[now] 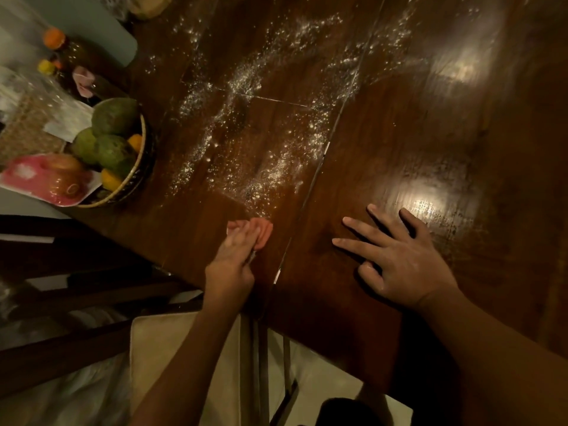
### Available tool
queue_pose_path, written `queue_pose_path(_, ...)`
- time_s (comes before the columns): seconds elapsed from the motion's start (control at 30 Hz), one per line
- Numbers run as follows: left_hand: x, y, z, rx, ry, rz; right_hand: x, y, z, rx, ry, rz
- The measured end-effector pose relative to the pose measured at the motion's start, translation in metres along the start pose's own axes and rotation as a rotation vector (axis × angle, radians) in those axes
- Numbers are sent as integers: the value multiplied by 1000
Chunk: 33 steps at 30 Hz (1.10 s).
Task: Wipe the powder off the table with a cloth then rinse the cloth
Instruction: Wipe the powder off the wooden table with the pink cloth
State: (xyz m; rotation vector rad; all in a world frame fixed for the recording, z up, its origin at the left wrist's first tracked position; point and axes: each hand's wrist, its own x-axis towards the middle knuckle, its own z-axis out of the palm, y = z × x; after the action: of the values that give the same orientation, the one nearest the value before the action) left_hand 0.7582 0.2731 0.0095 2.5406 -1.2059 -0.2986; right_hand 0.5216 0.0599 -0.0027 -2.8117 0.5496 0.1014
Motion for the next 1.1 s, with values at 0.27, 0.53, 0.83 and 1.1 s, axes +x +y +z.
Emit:
queue_pose_path(0.27,106,-20,-14,-94,389,-478,2,1,0,7,3,25)
queue_pose_path(0.53,60,38,13,-186,22,78,4,-1,-2,53,22,131)
queue_pose_path(0.83,55,-43,-30,-220,85,-37,6,-2,-4,46,4,158)
queue_pose_path(1.1,160,26,9,-123,286,-389,7,-4,-6,34,17,177)
